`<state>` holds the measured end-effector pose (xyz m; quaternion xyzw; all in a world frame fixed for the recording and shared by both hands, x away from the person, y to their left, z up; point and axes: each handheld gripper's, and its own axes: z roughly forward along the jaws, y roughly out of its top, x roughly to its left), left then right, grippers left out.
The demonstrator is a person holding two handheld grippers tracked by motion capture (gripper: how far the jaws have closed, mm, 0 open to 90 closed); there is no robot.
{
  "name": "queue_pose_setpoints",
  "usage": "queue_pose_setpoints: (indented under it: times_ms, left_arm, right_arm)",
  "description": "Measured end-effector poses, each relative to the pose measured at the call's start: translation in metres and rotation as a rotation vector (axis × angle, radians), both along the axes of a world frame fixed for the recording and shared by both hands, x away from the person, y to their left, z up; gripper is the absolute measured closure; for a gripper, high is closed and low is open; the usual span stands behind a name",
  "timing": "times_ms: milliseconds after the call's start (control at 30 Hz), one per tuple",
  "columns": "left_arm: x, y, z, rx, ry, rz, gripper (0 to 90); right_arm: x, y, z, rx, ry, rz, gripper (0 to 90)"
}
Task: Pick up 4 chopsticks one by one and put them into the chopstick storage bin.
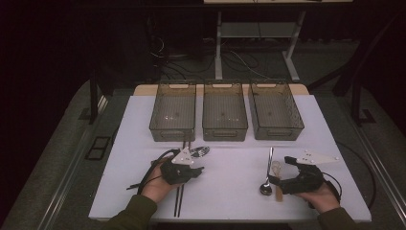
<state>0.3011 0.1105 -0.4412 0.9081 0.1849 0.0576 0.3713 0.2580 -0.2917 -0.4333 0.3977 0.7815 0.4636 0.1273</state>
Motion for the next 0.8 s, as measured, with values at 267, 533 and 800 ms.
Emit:
queue_pose_setpoints:
  times_ms: [267,533,800]
  left_arm:
    - [0.009,0.0,0.0,0.002,-0.01,0.018,89.8]
    - [0.016,-0.001,0.001,0.001,-0.02,0.042,89.8]
    - [0.023,0.001,0.0,0.004,-0.026,0.072,89.9]
  right_arm:
    - [0.0,0.0,0.0,-0.001,0.001,0.0,0.2]
    - [0.0,0.0,0.0,-0.002,0.003,-0.002,0.2]
    - [0.0,0.0,0.0,-0.004,0.004,-0.001,0.2]
